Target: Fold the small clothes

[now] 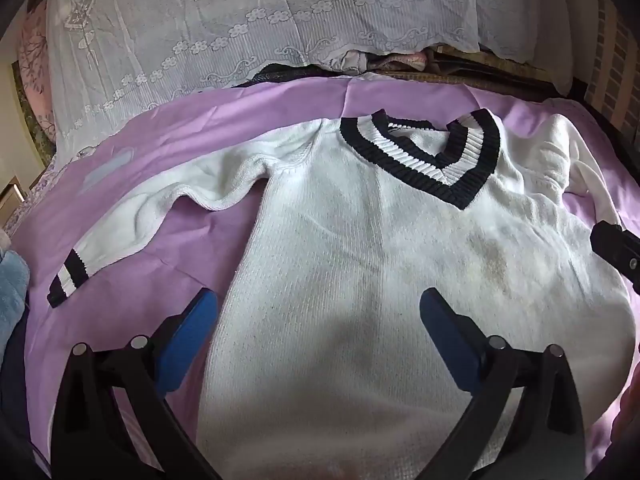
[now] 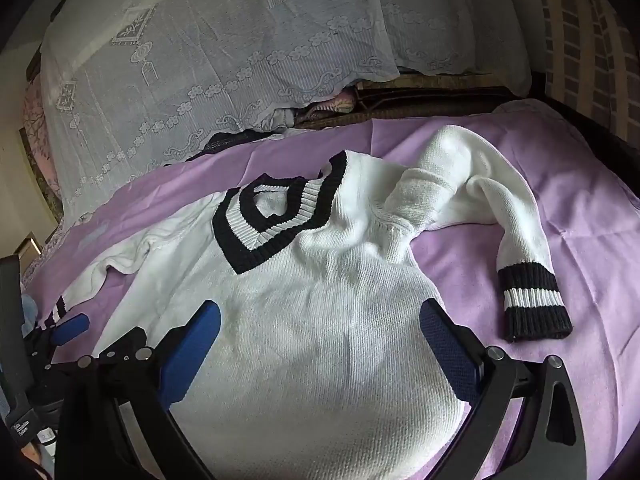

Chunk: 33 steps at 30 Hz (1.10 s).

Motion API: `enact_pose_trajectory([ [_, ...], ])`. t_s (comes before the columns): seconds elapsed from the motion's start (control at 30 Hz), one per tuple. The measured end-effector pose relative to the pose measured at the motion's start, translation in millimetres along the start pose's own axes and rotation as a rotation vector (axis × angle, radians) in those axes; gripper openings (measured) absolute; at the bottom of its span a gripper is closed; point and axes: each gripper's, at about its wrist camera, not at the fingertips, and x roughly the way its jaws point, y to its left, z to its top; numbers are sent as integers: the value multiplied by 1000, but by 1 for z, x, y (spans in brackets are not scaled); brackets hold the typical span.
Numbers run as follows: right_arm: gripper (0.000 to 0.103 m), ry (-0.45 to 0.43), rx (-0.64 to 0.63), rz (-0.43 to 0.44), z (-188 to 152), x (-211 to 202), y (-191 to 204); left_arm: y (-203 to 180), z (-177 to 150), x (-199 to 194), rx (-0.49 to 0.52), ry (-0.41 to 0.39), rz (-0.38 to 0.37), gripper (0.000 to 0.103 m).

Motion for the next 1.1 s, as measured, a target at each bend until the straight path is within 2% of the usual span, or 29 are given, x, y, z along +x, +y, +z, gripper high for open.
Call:
enact_pose_trajectory([
  [0.17,100,-4,1,20,2,-14,-1,-2,-2,2,6,7,7,99],
  [1.1,100,10,-5,10,-8,-9,-11,-1,-5,2,17,-3,19,99],
])
